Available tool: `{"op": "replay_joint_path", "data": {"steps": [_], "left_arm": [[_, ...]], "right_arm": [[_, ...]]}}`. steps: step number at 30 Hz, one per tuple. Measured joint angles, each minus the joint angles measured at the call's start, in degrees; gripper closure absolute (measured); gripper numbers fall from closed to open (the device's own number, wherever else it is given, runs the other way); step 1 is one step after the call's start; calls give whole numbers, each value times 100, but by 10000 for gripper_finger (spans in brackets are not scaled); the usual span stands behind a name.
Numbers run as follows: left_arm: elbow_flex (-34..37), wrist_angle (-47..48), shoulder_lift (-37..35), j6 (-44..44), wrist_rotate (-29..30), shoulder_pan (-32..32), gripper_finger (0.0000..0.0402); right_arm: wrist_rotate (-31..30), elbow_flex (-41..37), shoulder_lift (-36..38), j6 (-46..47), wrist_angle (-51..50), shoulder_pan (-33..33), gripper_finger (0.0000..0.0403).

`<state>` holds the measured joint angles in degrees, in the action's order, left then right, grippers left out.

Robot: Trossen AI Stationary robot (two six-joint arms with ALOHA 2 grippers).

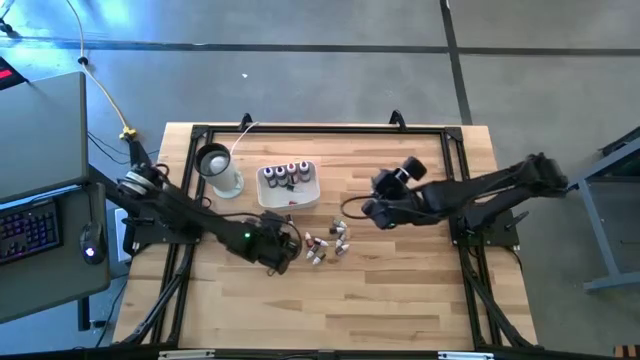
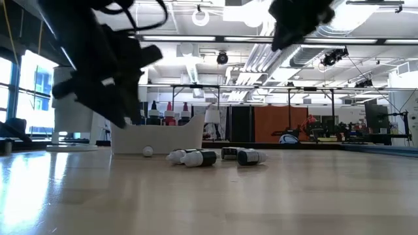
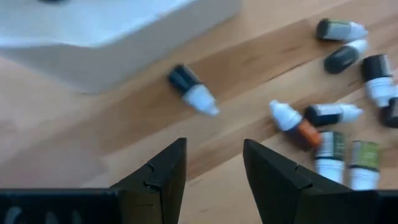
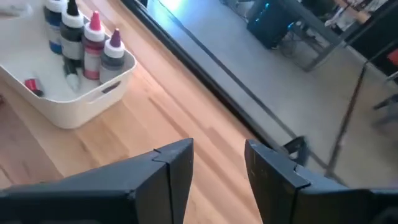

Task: Pick & Place food coloring
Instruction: Put the small violet food coloring bottle into the white bin

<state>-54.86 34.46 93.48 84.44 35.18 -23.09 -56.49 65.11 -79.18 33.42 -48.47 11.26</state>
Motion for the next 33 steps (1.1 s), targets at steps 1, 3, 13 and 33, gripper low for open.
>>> {"op": "replay_joint_path", "data": {"steps": [1,3,13,33], "left_arm": [[-19,-287,142,-3,-11,55,244],[-28,-427,319,-13,-41,159,244],[-94,-579,685,286,-159,662,244],[-100,-392,771,243,-130,1112,244]], "right_arm": [[6,-365,151,-3,367,26,265],[17,-991,399,-236,1129,42,265],[254,-2253,1341,-2116,3613,-77,265],[1001,-2302,1548,-1999,3807,-72,265]]}}
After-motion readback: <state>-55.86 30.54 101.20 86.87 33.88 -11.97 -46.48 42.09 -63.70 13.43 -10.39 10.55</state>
